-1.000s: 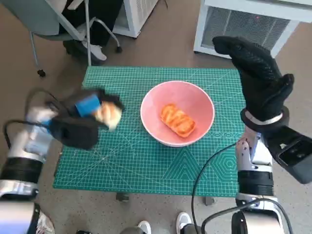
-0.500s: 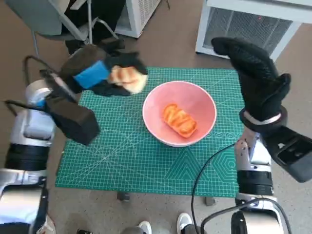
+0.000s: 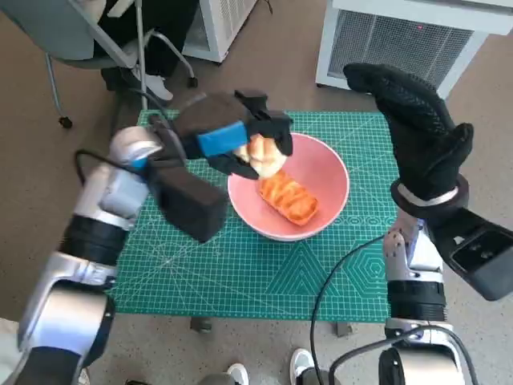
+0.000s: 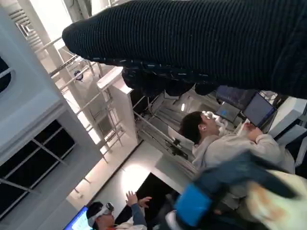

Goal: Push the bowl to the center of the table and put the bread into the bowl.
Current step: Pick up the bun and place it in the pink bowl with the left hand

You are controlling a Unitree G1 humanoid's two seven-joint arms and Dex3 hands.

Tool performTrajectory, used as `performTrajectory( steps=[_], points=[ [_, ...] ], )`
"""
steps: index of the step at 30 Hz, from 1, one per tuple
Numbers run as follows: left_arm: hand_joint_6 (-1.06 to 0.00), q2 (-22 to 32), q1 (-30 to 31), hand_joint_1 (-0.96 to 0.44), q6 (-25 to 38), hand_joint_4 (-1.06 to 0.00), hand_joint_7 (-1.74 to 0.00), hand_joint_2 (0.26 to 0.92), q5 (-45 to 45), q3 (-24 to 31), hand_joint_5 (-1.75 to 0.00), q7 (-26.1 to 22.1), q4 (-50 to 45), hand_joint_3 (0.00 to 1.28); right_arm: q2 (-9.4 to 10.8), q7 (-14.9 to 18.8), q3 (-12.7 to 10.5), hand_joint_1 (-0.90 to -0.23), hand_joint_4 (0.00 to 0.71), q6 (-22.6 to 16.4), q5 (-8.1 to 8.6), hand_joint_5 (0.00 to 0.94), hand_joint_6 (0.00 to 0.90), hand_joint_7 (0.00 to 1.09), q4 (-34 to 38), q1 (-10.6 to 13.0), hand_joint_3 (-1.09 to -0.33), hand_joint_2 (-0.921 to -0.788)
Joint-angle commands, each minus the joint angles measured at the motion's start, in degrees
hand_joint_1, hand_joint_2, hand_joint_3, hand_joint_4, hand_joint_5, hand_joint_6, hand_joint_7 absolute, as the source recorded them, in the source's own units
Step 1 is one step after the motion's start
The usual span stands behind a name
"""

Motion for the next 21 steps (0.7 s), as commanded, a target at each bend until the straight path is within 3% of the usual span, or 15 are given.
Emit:
performTrajectory(
  steps=[1, 3, 6, 14, 21],
  points=[
    [-0.31, -0.2, -0.1, -0.14, 7.2, -0.31, -0.36, 0.908, 1.3, -2.4, -0.19, -6.7, -0.8, 0.06, -0.3, -0.4, -0.1, -0.589, -0.001, 0.9, 0.10, 0.475, -0.001, 0.66, -1.5, 1.9, -0.824, -0.921],
    [-0.25, -0.1, -0.2, -0.22, 9.2, -0.19, -0.23, 0.907, 2.3, -3.5, -0.08, -8.6, -1.5, 0.03, -0.2, -0.8, -0.1, -0.587, -0.001, 1.2, -0.14, 0.471, -0.001, 0.66, -2.2, 2.2, -0.828, -0.921],
    [-0.22, 0.0, -0.2, -0.29, 10.5, -0.11, -0.16, 0.909, 3.1, -4.3, -0.03, -10.1, -2.5, 0.01, -0.2, -1.5, 0.0, -0.586, -0.001, 1.5, -0.55, 0.467, -0.001, 0.66, -3.1, 2.6, -0.832, -0.921],
    [-0.21, 0.7, 2.1, -0.38, 6.9, -0.06, -0.12, 0.919, 3.0, -2.9, 0.00, -5.1, -4.2, 0.01, -0.4, -2.2, -0.2, -0.588, -0.001, 1.2, -0.98, 0.462, -0.001, 0.65, -2.4, 2.5, -0.827, -0.921],
    [-0.22, 1.1, 2.9, -0.40, 1.2, -0.06, -0.10, 0.916, -2.0, 2.2, 0.00, 0.0, -4.5, 0.01, -0.8, -3.5, -0.4, -0.582, -0.001, 1.3, -1.77, 0.463, -0.001, 0.64, -2.0, 1.7, -0.820, -0.921]
  ],
)
